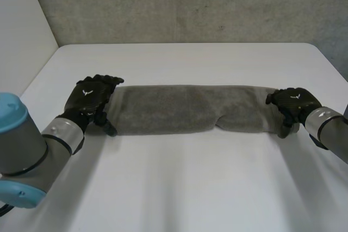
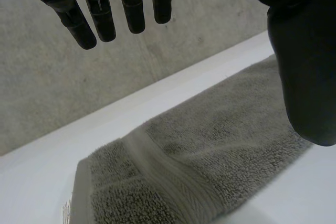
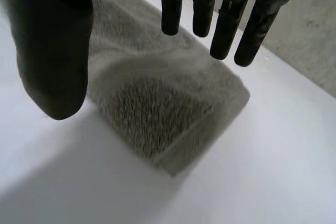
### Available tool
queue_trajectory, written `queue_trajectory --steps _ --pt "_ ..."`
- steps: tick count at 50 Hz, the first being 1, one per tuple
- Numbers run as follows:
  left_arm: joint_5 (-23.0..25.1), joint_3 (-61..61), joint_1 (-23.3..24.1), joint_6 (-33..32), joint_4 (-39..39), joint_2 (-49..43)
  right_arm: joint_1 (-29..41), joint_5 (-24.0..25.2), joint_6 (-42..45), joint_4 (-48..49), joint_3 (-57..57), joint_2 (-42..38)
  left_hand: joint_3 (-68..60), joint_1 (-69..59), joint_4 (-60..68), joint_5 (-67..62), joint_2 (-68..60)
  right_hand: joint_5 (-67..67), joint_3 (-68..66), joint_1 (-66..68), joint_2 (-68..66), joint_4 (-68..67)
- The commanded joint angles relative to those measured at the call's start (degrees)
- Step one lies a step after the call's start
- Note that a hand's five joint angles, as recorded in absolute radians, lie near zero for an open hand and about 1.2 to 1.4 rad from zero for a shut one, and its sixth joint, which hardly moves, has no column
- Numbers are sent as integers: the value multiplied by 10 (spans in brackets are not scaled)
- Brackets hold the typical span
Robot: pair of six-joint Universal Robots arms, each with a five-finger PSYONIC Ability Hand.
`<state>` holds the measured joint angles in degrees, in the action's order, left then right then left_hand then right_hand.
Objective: Fold the towel.
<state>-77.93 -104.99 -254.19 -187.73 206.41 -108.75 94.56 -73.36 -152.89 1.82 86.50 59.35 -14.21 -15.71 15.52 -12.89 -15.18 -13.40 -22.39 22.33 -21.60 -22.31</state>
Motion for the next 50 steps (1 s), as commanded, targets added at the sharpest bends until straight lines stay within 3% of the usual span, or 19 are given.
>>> queue_trajectory --steps 1,2,3,5,6,7,17,21,24,28,30,32,33,35,38,43,50 --pt "-3 -27 1 -6 86 3 -25 8 5 28 -10 -45 37 52 -50 123 46 -119 -129 130 -137 -130" --pt "-3 -28 2 -6 90 4 -29 7 7 32 -11 -49 37 52 -50 123 46 -214 -224 225 -232 -225" --pt "-3 -28 2 -6 90 4 -29 7 7 32 -11 -49 37 52 -50 123 46 -215 -225 226 -233 -226" --pt "-3 -32 1 -6 91 6 -37 6 9 42 -19 -59 37 52 -50 123 46 -431 -441 442 -449 -442" --pt "-3 -32 1 -6 91 6 -37 6 9 42 -19 -59 37 52 -50 123 46 -432 -442 443 -450 -443" --pt "-3 -34 2 -6 92 6 -42 3 10 45 -21 -61 37 52 -50 123 46 -554 -564 564 -572 -565" --pt "-3 -37 6 -6 92 6 -120 -3 44 39 -61 -58 37 52 -50 123 46 -566 -576 577 -584 -577" --pt "-3 -37 4 -6 92 6 -185 3 135 37 -93 -50 37 52 -50 123 46 -566 -576 577 -584 -577" --pt "-4 -37 4 -6 92 6 -198 3 203 30 -124 -38 37 52 -50 123 46 -566 -576 577 -584 -577" --pt "-4 -38 4 -6 92 8 -185 9 220 11 -157 -13 37 52 -50 123 46 -566 -576 577 -584 -577" --pt "-4 -40 4 -6 92 12 -163 11 212 6 -172 -2 38 53 -51 125 48 -566 -576 577 -584 -577" --pt "-3 -43 6 -5 94 17 -93 23 195 5 -195 10 38 53 -51 125 48 -566 -576 577 -584 -577" --pt "-3 -43 6 -5 94 17 -93 23 195 5 -195 10 38 53 -51 125 48 -566 -576 577 -584 -577" --pt "-3 -43 8 -5 94 18 -7 33 192 6 -212 12 38 53 -51 125 48 -566 -576 577 -584 -577" --pt "-4 -44 11 -6 94 19 41 37 193 8 -218 8 38 53 -51 125 48 -566 -576 577 -584 -577" --pt "-4 -47 11 -6 95 19 215 44 196 32 -223 -45 38 53 -51 125 48 -566 -576 577 -584 -577" --pt "-4 -48 11 -6 97 19 325 38 198 43 -223 -113 38 53 -51 125 48 -566 -576 577 -584 -577"
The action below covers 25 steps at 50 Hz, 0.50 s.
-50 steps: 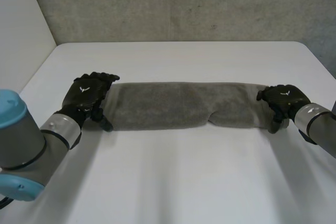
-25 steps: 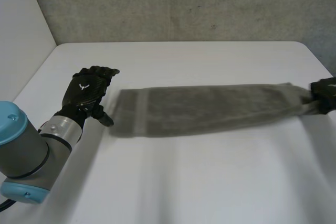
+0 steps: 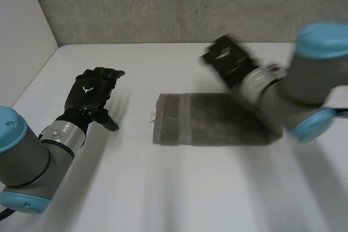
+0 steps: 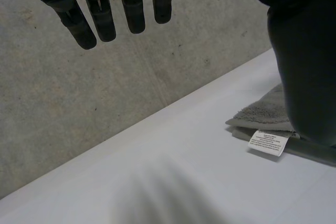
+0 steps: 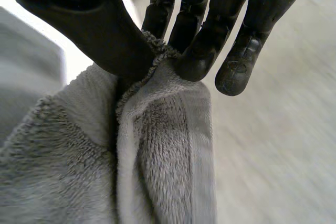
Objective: Fold the towel.
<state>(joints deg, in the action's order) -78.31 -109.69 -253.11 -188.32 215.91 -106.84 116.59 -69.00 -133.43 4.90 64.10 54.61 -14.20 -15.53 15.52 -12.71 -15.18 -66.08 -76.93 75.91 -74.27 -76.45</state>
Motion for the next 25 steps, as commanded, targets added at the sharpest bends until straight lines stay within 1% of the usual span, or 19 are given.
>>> queue_trajectory --steps 1,2,3,4,7,9,10,12,13,14,15,17,18,20,21,22,23,25 --pt "1 -1 0 0 2 0 118 -9 9 13 1 -83 38 51 -51 123 48 145 154 -143 127 149" --pt "1 -1 0 0 2 0 118 -9 9 13 1 -83 38 51 -51 123 48 147 155 -145 129 151" --pt "1 -1 0 0 3 -1 127 -13 16 13 1 -99 38 51 -51 123 48 420 429 -418 402 424" --pt "1 -1 0 0 3 -1 130 -22 22 10 1 -108 38 51 -51 123 48 661 669 -659 643 664" --pt "1 -2 2 0 3 -1 131 -36 25 7 1 -112 38 51 -51 123 48 661 669 -659 643 664" --pt "2 -2 5 0 3 -1 129 -66 20 6 7 -106 38 51 -51 123 48 661 669 -659 643 664" --pt "2 -2 5 0 3 -1 129 -66 20 6 7 -106 38 51 -51 123 48 661 669 -659 643 664" --pt "3 -1 7 0 3 -1 122 -91 2 3 21 -65 38 51 -51 123 48 661 669 -659 643 664" --pt "3 0 9 0 3 -1 122 -91 2 3 21 -64 38 51 -51 123 48 661 669 -659 643 664" --pt "3 1 12 0 4 -1 115 -97 -19 1 40 -29 38 51 -51 123 48 661 669 -659 643 664" --pt "3 1 12 0 4 -1 115 -97 -19 1 40 -28 38 51 -51 123 48 661 669 -659 643 664" --pt "3 3 24 1 4 -1 82 -91 -83 2 102 42 38 51 -51 123 48 661 669 -659 643 664" --pt "3 3 24 1 4 -1 82 -91 -83 2 103 42 38 51 -51 123 48 661 669 -659 643 664" --pt "3 4 30 1 4 -1 27 -82 -142 9 170 86 38 51 -51 123 48 661 669 -659 643 664" --pt "3 4 36 1 4 -1 27 -82 -142 9 170 87 38 51 -51 123 48 661 669 -659 643 664" --pt "3 3 42 1 4 -1 -3 -70 -164 9 201 101 38 51 -51 123 48 661 669 -659 643 664" --pt "3 3 42 1 4 -1 -3 -70 -164 9 201 101 38 51 -51 123 48 661 669 -659 643 664" --pt "3 1 51 0 4 0 -56 -33 -177 12 259 109 38 51 -51 123 48 661 669 -659 643 664"
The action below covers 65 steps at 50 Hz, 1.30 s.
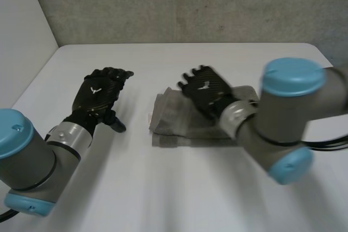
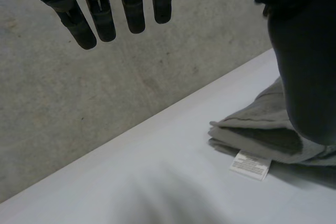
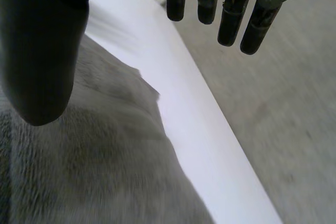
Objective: Fold the towel.
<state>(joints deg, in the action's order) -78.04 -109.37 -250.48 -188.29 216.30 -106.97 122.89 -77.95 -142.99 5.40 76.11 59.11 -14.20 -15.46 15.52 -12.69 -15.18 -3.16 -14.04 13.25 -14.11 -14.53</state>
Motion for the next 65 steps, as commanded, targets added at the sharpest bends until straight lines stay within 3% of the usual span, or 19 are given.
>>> queue_trajectory --steps 1,3,12,14,15,17,19,28,36,39,41,44,49,55,57,63,65 --pt "1 -2 25 -1 0 1 -120 57 -82 7 139 64 38 51 -51 123 48 32 40 -33 41 45" --pt "1 -2 29 -1 1 1 -174 94 -77 15 183 60 38 51 -51 123 48 32 40 -33 41 45" --pt "1 -2 34 -2 2 -1 -239 114 -48 41 200 11 38 51 -51 123 48 -186 -177 185 -177 -172" --pt "1 -3 34 -2 2 -2 -250 114 -45 42 189 -7 38 51 -51 123 48 -370 -361 369 -361 -356" --pt "1 -3 34 -2 2 -2 -250 114 -45 42 189 -7 38 51 -51 123 48 -371 -363 370 -362 -358" --pt "1 -3 34 -2 2 -2 -259 112 -45 42 180 -14 38 51 -51 123 48 -667 -658 666 -658 -653" --pt "0 -3 34 -2 2 -1 -263 109 -45 42 180 -15 38 51 -51 123 48 -668 -660 667 -659 -655" --pt "0 -5 33 -2 1 1 -296 117 -32 15 186 34 38 51 -51 123 48 -668 -660 667 -659 -655" --pt "0 0 29 -2 1 19 -313 112 121 -62 134 65 38 51 -51 123 48 -668 -660 667 -659 -655" --pt "-2 8 30 1 0 26 -264 117 166 -95 97 71 38 51 -51 123 48 -668 -660 667 -659 -655" --pt "-1 21 31 2 0 37 -182 119 180 -113 48 68 38 51 -51 123 48 -668 -660 667 -659 -655" --pt "-2 29 32 4 0 40 -148 120 182 -116 27 65 38 51 -51 123 48 -668 -660 667 -659 -655" --pt "-4 73 44 10 -5 40 -34 140 211 -101 -9 4 38 51 -51 123 48 -668 -660 667 -659 -655" --pt "-10 113 68 48 -8 36 16 127 250 -100 -22 -43 38 51 -51 123 48 -652 -643 651 -643 -638" --pt "-22 132 76 74 -11 29 25 115 247 -99 -16 -55 36 49 -50 121 46 -185 -176 184 -176 -171" --pt "-26 165 89 80 -18 3 24 96 207 -97 -3 -41 35 47 -48 120 45 -21 -13 20 -12 -8" --pt "-28 193 104 81 -28 -17 9 96 132 -94 9 -4 33 46 -46 118 43 32 40 -33 41 45"
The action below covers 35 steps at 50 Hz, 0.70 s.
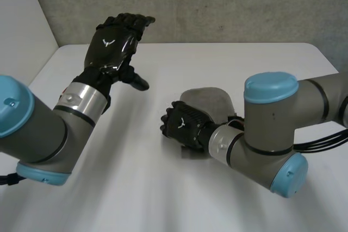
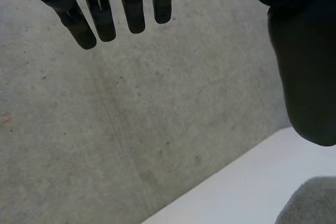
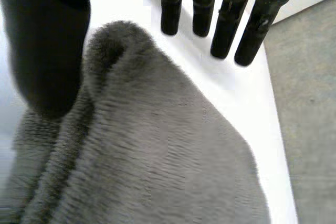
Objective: Fold the towel.
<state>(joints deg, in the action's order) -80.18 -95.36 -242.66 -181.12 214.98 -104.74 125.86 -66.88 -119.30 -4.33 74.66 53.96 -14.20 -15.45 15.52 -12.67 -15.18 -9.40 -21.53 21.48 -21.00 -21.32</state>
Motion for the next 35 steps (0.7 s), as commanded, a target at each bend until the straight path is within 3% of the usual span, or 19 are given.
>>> queue_trajectory --steps 1,3,11,20,27,35 --pt "-7 53 25 9 -15 -40 -21 -15 -105 3 23 48 33 46 -46 118 43 94 115 -115 110 113" --pt "-8 69 31 13 -22 -49 -51 -15 -208 12 36 85 31 44 -45 116 41 94 115 -115 110 113" --pt "-9 139 47 23 -68 -106 -140 -8 -416 20 72 153 28 41 -41 113 38 94 115 -115 110 113" --pt "-9 219 84 54 -137 -200 -185 -4 -444 17 74 144 25 37 -38 109 35 94 115 -115 110 113" --pt "-36 289 117 54 -196 -311 -191 -16 -444 18 44 57 23 36 -36 108 33 94 115 -115 110 113" --pt "-68 322 127 48 -253 -364 -185 -34 -444 10 7 -24 23 36 -36 108 33 94 115 -115 110 113"
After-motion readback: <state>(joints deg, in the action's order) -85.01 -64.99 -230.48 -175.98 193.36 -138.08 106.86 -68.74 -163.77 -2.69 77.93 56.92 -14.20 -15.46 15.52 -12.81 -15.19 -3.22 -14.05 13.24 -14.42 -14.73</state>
